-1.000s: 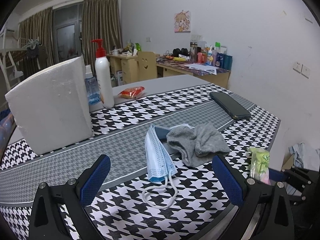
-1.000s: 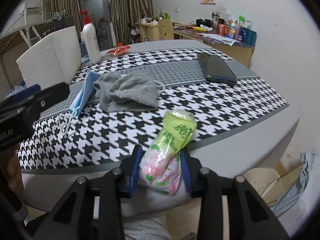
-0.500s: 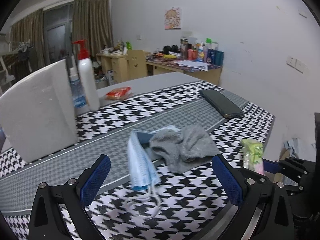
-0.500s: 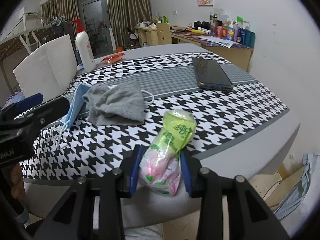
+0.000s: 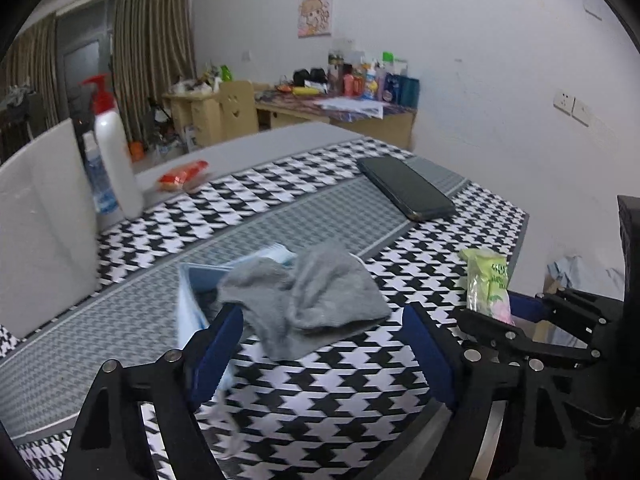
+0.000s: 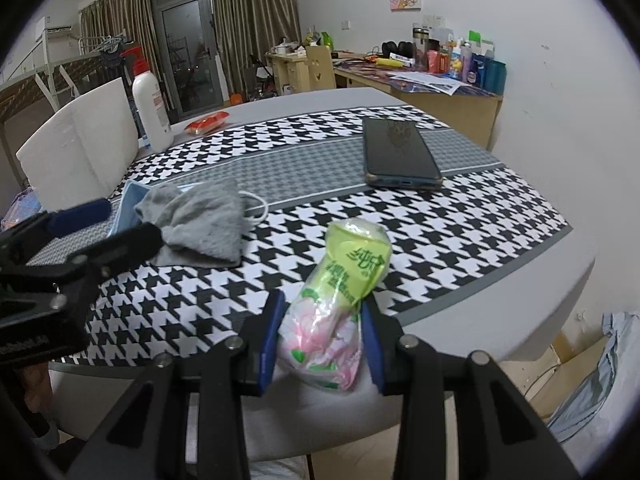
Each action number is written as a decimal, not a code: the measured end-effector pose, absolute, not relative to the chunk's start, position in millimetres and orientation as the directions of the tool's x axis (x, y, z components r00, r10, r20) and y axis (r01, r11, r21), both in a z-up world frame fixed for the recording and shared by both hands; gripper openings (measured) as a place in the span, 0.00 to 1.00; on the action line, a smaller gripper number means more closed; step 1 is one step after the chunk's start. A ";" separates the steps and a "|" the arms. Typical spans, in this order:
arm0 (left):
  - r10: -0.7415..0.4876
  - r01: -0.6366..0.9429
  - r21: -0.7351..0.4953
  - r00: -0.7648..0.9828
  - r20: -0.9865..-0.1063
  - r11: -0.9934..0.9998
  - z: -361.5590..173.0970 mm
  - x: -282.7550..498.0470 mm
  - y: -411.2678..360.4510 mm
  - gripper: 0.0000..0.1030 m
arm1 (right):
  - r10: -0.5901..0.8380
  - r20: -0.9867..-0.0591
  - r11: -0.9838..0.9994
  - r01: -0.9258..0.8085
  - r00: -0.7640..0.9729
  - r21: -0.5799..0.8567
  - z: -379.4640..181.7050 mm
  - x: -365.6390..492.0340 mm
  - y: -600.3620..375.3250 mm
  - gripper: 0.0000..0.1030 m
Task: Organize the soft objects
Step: 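Close the right gripper on the snack bag while the left gripper closes on the grey cloth, then lift the grey cloth with the left gripper while the right gripper lifts the snack bag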
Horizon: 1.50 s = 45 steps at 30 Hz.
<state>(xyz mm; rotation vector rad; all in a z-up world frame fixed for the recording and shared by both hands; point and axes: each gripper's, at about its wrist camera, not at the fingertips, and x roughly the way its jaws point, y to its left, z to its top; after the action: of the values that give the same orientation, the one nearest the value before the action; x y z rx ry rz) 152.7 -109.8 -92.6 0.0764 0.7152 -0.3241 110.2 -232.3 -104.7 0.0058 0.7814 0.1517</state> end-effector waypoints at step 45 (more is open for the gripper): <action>-0.332 0.333 -0.115 0.727 -0.601 0.936 -59.0 144.1 -96.1 0.12 | 0.167 -0.672 0.986 -0.131 0.721 0.105 -97.1 102.7 -242.1 0.41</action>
<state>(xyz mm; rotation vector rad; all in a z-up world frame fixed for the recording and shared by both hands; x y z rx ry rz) 144.1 -96.1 -59.0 0.0006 0.6622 -0.3664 102.7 -242.1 -97.1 0.0509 0.7477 0.1649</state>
